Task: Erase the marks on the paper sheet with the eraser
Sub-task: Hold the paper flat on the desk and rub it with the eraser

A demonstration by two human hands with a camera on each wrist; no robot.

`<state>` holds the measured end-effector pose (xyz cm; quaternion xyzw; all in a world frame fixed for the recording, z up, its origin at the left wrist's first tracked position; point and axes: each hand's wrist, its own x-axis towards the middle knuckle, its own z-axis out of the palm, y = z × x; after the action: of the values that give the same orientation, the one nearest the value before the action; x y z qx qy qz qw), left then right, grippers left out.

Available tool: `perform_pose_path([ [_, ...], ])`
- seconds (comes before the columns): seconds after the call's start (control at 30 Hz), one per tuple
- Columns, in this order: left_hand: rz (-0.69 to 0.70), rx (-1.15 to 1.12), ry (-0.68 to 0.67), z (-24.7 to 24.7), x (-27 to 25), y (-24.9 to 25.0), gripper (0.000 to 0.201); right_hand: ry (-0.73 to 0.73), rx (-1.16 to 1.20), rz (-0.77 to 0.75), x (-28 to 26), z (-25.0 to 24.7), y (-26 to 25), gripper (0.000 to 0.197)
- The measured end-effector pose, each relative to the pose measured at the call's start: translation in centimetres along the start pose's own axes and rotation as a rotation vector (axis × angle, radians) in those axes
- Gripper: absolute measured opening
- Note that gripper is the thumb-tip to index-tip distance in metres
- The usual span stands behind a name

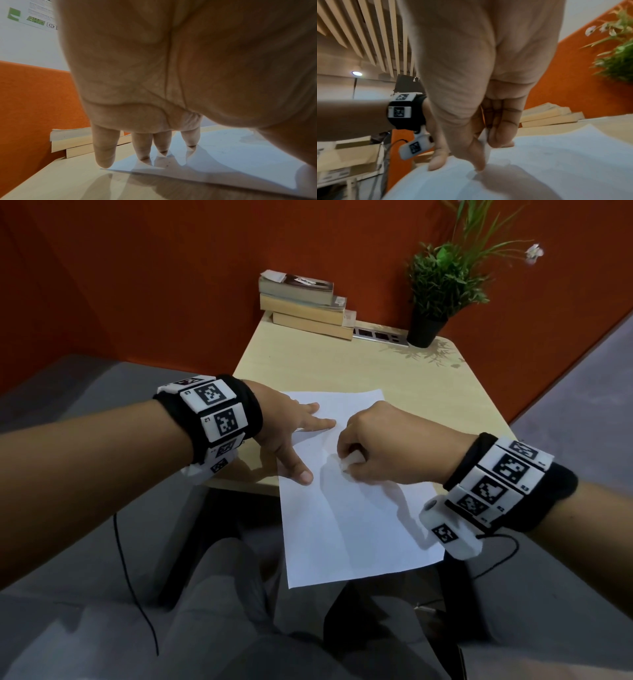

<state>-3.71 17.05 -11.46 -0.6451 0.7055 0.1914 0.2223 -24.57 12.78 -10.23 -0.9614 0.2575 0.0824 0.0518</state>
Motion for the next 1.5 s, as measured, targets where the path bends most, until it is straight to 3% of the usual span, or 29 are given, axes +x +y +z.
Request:
perform_pose_path([
  [0.4,-0.006,0.002,0.004,-0.1,0.1,0.0,0.132,0.048,-0.025,0.062,-0.4,0.1,1.2,0.012],
  [0.6,0.018,-0.013,0.01,-0.2,0.1,-0.3,0.132,0.039,0.065,-0.03,-1.3,-0.6,1.0,0.017],
  [0.7,0.05,-0.048,0.017,-0.3,0.2,-1.1,0.131,0.157,0.061,0.029,-1.2,-1.4,3.3,0.021],
  [0.87,0.048,-0.093,0.074,-0.2,0.2,-2.0,0.138,0.123,0.07,0.115,-2.5,-0.2,4.6,0.013],
  [1.0,0.014,-0.104,0.059,-0.1,0.2,-2.5,0.129,0.059,0.086,0.078,-3.8,-0.2,4.5,0.013],
  [1.13,0.082,-0.144,0.05,-0.2,0.2,-2.2,0.103,-0.01,0.053,0.06,-4.1,-0.6,4.3,0.018],
  [1.33,0.068,-0.03,0.036,-0.1,0.6,-1.7,0.119,0.023,0.082,-0.028,-1.6,-1.4,2.5,0.022],
  [1.5,0.052,0.005,0.055,0.1,0.4,-1.4,0.119,0.012,0.066,-0.109,0.3,-0.5,1.1,0.018],
])
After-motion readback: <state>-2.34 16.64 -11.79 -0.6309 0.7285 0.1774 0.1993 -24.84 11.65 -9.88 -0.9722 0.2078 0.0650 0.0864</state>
